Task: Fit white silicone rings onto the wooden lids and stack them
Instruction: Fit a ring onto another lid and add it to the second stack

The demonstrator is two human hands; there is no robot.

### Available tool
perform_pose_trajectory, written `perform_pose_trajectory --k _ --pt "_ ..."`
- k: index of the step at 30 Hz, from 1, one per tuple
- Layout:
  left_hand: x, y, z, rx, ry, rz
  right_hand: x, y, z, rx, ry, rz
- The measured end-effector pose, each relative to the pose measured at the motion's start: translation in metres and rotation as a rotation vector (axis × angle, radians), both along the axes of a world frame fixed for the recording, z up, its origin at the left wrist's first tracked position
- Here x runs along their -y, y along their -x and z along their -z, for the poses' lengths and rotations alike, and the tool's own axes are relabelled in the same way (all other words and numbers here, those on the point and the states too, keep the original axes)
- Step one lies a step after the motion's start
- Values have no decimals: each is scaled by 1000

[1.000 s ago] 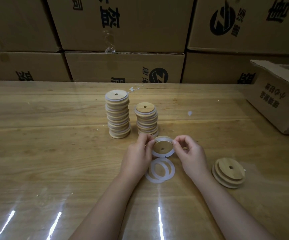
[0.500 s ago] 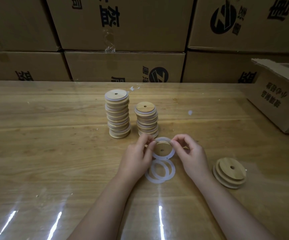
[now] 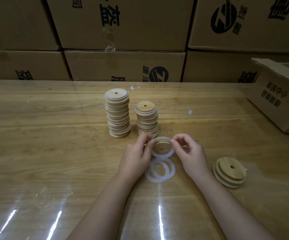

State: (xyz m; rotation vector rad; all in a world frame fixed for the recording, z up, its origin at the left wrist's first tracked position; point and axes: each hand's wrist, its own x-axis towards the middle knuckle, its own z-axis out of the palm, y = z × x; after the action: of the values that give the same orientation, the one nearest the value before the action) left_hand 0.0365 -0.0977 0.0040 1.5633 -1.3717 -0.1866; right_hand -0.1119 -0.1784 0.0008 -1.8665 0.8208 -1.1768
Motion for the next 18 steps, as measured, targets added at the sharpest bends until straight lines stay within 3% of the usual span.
perform_pose_trajectory --k 18 --pt "1 -1 2 16 -29 4 1 1 0 31 -71 -35"
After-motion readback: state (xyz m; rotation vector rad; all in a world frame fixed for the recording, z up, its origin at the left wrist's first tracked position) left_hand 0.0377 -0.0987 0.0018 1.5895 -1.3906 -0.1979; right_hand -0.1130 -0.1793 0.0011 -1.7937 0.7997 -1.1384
